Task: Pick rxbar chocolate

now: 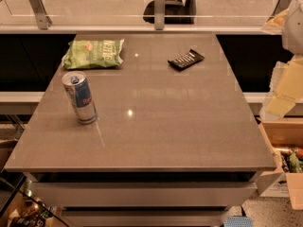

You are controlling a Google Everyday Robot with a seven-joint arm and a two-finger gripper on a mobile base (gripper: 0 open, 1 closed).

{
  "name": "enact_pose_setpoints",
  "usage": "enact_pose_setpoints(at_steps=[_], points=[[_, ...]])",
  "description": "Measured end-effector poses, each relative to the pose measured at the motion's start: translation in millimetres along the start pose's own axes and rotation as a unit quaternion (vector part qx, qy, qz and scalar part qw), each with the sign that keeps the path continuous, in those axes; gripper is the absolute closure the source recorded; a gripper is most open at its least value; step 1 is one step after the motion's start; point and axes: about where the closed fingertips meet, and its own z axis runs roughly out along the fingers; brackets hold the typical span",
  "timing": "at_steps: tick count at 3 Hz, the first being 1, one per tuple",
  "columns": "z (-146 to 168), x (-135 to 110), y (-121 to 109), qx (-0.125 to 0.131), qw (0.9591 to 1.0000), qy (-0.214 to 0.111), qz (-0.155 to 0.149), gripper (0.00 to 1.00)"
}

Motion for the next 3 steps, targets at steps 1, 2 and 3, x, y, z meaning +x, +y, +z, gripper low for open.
enact_pose_setpoints(at_steps=[1,2,3], points=[[0,0,0,0.0,1.0,0.0,0.0,0.0],[-3,-8,-8,0.002,0.9999,0.008,-0.011,0.0],[-5,-20,-19,0.003,0.9992,0.022,-0.033,0.0]])
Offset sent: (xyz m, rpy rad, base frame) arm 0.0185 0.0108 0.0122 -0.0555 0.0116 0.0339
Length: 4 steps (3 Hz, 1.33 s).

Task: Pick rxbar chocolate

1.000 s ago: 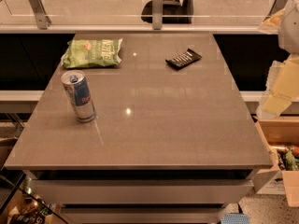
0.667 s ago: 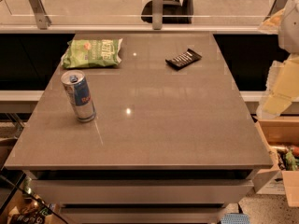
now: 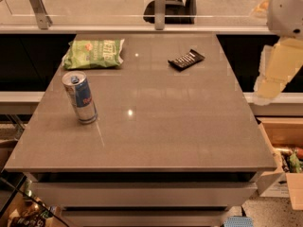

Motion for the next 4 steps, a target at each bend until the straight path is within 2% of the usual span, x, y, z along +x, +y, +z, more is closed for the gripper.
enact_pose_setpoints(at_steps=[1,2,4], points=[[2,-9,-18,0.0,0.9996,0.013,-0.024,0.0],[5,-13,-37,0.015,0.9987,0.023,-0.043,0.0],[22,-9,-74,0.073,0.9966,0.002,-0.038,0.0]])
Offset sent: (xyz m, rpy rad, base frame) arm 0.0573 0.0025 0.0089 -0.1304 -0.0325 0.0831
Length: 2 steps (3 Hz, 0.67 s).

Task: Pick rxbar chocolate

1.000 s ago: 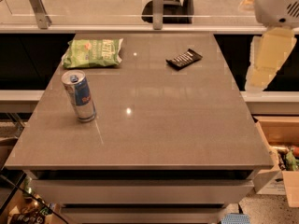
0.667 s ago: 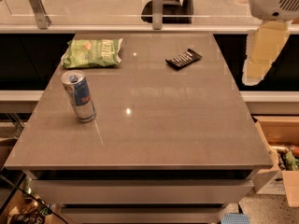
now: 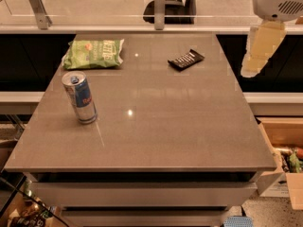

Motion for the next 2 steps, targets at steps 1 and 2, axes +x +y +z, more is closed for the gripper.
enact_pose_setpoints(at_steps=[1,2], points=[[15,0,-18,0.018,0.9998,-0.002,0.003,0.0],[35,-4,-38,0.02,0.9998,0.006,-0.003,0.0]])
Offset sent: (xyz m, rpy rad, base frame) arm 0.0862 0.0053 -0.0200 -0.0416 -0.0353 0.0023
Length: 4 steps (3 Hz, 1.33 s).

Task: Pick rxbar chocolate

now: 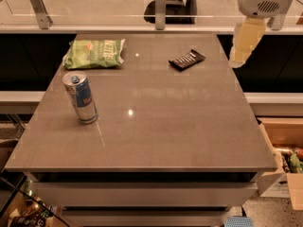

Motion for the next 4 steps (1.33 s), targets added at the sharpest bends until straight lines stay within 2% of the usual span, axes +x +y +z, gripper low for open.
enact_pose_setpoints(at_steps=[1,2,3,4], points=[[18,-6,-14,-0.008,0.9999,0.009,-0.012,0.0],[33,-12,-21,-0.029,0.999,0.017,-0.03,0.0],[42,-14,-24,-0.061,0.9965,0.019,-0.054,0.0],[44,-14,-29,-0.08,0.9938,0.023,-0.074,0.0]])
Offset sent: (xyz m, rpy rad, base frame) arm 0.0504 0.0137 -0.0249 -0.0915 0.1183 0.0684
